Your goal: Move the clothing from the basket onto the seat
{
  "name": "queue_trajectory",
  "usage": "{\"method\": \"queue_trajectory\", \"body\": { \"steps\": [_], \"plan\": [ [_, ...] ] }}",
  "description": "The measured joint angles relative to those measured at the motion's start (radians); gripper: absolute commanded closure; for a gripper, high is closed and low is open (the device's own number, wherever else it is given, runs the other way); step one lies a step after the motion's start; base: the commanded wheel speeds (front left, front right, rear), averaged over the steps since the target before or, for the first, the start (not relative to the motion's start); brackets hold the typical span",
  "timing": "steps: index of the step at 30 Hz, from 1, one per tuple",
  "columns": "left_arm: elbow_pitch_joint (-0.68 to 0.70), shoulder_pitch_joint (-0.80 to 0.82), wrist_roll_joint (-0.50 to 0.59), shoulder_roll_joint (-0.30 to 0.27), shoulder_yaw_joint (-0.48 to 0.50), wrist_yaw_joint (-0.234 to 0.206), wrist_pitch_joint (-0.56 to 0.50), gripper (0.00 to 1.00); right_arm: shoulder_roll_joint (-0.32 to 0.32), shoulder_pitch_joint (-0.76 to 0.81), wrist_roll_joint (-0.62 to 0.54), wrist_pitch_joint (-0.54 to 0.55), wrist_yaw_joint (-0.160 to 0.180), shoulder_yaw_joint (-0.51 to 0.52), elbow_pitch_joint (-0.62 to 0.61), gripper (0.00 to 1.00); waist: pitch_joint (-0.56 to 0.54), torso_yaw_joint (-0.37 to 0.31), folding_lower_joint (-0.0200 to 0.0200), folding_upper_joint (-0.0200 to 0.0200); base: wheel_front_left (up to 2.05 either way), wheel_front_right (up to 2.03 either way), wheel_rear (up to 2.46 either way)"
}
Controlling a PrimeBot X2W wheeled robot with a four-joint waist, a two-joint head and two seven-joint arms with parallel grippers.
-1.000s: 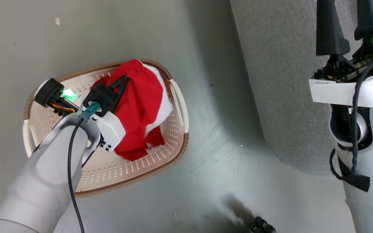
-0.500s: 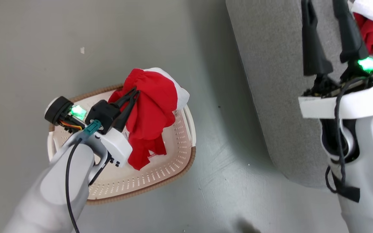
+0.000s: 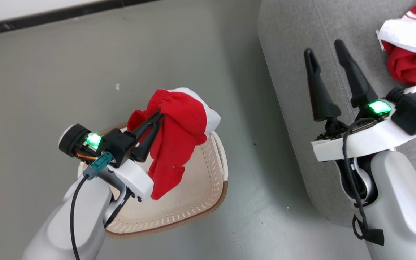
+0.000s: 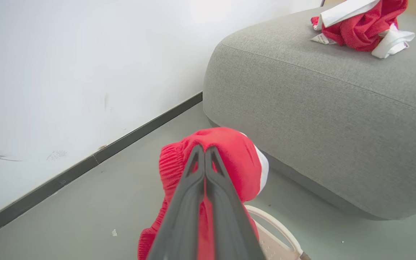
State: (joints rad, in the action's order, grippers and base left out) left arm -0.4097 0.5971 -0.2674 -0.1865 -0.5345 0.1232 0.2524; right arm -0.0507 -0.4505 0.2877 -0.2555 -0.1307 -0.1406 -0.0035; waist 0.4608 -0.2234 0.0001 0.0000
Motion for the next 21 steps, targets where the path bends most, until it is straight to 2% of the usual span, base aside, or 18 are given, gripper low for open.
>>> {"method": "queue_trajectory", "body": {
  "steps": [21],
  "plan": [
    [0.097,-0.117,-0.067,0.028,0.031,0.003,0.0,1.0,-0.062,0.083,0.029,0.0,0.0,-0.14,0.084,0.0,-0.174,0.081,0.0,0.0,0.0,0.0,0.0]
  ]
}}
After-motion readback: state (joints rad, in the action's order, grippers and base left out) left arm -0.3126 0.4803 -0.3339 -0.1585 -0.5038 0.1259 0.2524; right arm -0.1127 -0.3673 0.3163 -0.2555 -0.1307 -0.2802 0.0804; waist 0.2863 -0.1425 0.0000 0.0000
